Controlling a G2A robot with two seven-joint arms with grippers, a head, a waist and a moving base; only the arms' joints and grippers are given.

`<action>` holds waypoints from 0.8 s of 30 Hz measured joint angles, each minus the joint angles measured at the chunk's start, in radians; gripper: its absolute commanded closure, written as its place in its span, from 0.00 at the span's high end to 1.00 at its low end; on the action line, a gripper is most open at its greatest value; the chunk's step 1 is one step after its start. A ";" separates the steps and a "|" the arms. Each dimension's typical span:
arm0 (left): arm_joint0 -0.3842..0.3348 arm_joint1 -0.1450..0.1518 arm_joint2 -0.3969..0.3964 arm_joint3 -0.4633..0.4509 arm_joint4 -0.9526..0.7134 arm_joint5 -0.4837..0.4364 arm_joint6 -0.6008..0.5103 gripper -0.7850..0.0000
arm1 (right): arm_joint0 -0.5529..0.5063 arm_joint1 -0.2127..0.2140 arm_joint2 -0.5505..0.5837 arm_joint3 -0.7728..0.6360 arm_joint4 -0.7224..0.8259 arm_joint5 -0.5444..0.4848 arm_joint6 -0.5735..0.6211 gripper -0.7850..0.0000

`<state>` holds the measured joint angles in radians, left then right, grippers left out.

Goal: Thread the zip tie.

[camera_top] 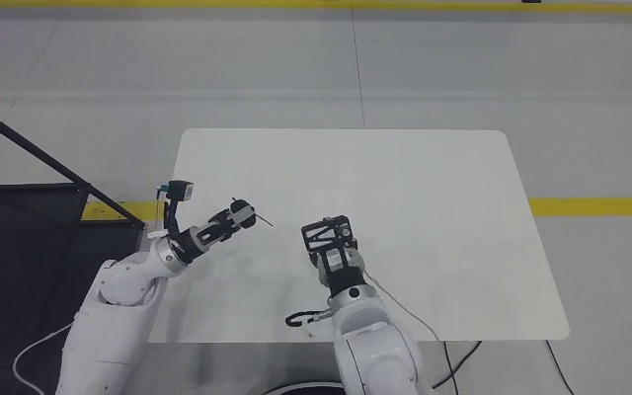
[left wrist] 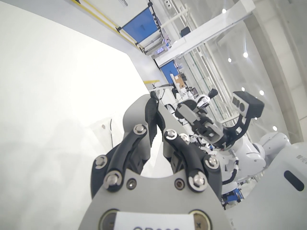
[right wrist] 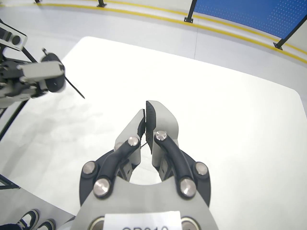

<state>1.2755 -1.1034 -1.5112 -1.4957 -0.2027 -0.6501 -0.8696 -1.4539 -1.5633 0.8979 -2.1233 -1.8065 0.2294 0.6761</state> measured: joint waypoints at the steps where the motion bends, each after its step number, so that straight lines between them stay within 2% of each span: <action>1: -0.005 0.001 0.008 0.002 0.003 -0.005 -0.017 0.00 | -0.020 0.004 0.015 -0.016 0.025 -0.021 -0.031 0.00; 8: -0.044 0.004 0.068 0.021 0.019 -0.031 -0.101 0.00 | -0.135 0.031 0.154 -0.096 0.267 -0.210 -0.236 0.00; 11: -0.049 0.005 0.074 0.024 0.034 -0.023 -0.102 0.00 | -0.161 0.041 0.200 -0.102 0.328 -0.290 -0.228 0.00; 22: -0.048 0.005 0.075 0.023 0.034 -0.022 -0.101 0.00 | -0.162 0.041 0.203 -0.102 0.332 -0.294 -0.221 0.00; 24: -0.049 0.003 0.094 0.011 0.040 -0.002 -0.100 0.00 | -0.162 0.041 0.203 -0.102 0.332 -0.294 -0.221 0.00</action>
<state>1.2260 -1.1001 -1.4172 -1.4850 -0.1623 -0.6520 -0.9693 -1.6160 -1.5220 1.1007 -2.2252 -1.4745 -0.0646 0.4548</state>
